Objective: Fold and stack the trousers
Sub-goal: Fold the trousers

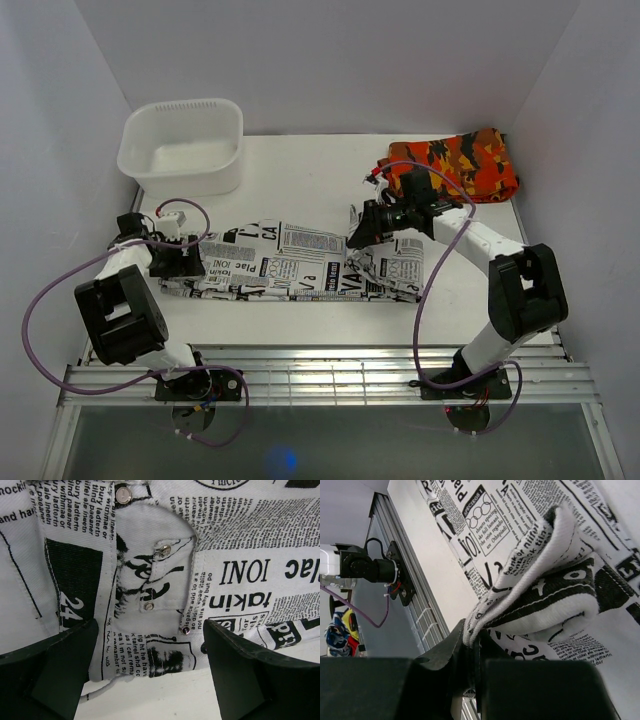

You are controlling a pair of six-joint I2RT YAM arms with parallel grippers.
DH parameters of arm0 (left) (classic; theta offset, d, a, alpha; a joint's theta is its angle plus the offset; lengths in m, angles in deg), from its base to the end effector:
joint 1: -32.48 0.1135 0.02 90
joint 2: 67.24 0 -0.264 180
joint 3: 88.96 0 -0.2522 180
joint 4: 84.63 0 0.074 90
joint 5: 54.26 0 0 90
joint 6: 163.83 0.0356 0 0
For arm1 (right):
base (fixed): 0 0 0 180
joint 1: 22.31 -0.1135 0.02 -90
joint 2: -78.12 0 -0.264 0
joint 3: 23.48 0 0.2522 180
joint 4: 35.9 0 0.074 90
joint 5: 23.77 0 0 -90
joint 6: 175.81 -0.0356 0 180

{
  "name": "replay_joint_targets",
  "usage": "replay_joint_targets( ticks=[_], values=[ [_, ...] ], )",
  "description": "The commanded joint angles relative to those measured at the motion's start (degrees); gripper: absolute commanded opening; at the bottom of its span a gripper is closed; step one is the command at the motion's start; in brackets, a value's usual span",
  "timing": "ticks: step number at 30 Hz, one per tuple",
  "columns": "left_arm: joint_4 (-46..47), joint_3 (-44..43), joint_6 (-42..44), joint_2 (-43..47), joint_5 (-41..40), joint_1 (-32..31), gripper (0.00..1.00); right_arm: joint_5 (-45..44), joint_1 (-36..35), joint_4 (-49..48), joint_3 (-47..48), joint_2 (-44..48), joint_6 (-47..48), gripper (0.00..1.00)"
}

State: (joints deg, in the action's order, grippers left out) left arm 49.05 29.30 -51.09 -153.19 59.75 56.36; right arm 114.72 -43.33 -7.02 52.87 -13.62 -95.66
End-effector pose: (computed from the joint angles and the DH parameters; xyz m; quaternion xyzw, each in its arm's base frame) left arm 0.2499 0.0948 0.1730 0.0256 0.9643 -0.1228 0.2330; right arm 0.3088 0.1472 0.2423 -0.2406 0.8206 0.4590 0.2408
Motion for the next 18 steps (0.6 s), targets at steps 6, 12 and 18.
replay_joint_targets(
  ticks=[6, 12, 18],
  values=[
    [-1.9, -0.2, -1.7, -2.7, -1.2, 0.1, 0.98, -4.6, -7.6, -10.4, 1.7, -6.1, -7.9, 0.08],
    [-1.9, 0.2, -1.5, -2.5, -1.8, 0.1, 0.98, -5.3, -9.8, -10.4, 3.3, -10.5, -9.4, 0.08],
    [-1.5, 1.3, -1.0, -1.6, -2.2, 0.2, 0.98, -5.2, -11.0, -10.3, 4.0, -12.8, -10.0, 0.08]
  ],
)
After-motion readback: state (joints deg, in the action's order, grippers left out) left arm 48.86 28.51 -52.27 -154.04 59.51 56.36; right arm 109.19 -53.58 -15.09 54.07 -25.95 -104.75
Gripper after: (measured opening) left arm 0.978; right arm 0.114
